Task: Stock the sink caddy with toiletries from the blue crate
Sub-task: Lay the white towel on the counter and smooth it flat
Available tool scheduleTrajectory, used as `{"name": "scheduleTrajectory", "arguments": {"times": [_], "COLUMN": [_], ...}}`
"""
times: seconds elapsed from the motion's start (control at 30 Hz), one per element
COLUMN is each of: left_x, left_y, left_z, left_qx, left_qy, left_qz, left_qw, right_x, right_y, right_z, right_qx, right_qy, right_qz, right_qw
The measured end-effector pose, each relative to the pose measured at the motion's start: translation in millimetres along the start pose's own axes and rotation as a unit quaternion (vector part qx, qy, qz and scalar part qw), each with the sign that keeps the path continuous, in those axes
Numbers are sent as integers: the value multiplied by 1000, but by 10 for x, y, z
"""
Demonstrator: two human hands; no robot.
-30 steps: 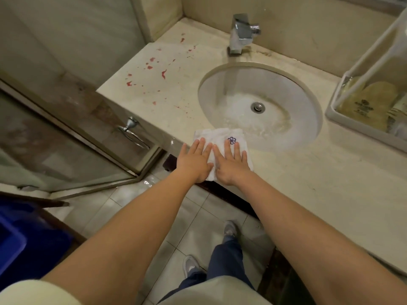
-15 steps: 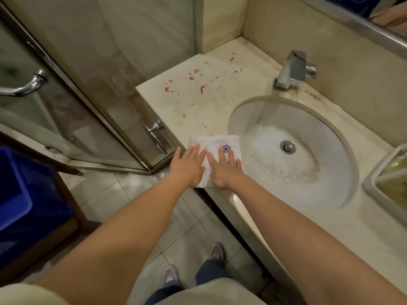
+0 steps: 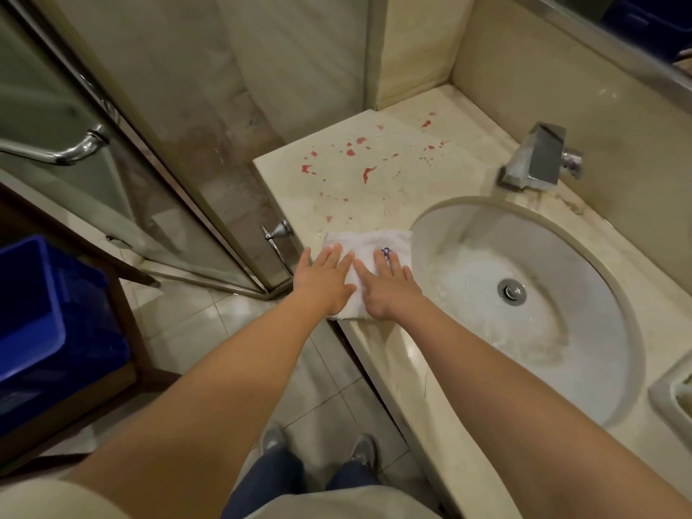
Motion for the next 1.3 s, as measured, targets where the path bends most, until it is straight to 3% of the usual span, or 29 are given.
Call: {"name": "scheduleTrajectory", "arguments": {"times": [0.4, 0.77, 0.97, 1.3], "left_x": [224, 377, 490, 581], "left_y": [-346, -587, -625, -557], "left_z": [486, 881, 998, 1180], "left_qx": [-24, -162, -260, -314], "left_qy": [0, 18, 42, 43], "left_qz": [-4, 83, 140, 183], "left_qw": [1000, 983, 955, 931], "right_x": [357, 345, 226, 224], "right_y": [-132, -424, -667, -649], "right_z": [472, 547, 559, 662], "right_qx": [-22, -142, -223, -265], "right_qy": [19, 65, 84, 59], "right_qz": [12, 138, 206, 244], "right_qw": [999, 978, 949, 931]}}
Point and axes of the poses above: each hand's wrist, its own z-axis towards the middle knuckle, its own x-axis out of the back of the hand, y = z × x, the point moved 6 cm from there along z, towards the middle knuckle, and after that the axes turned 6 degrees about x, right-handed, at the moved point
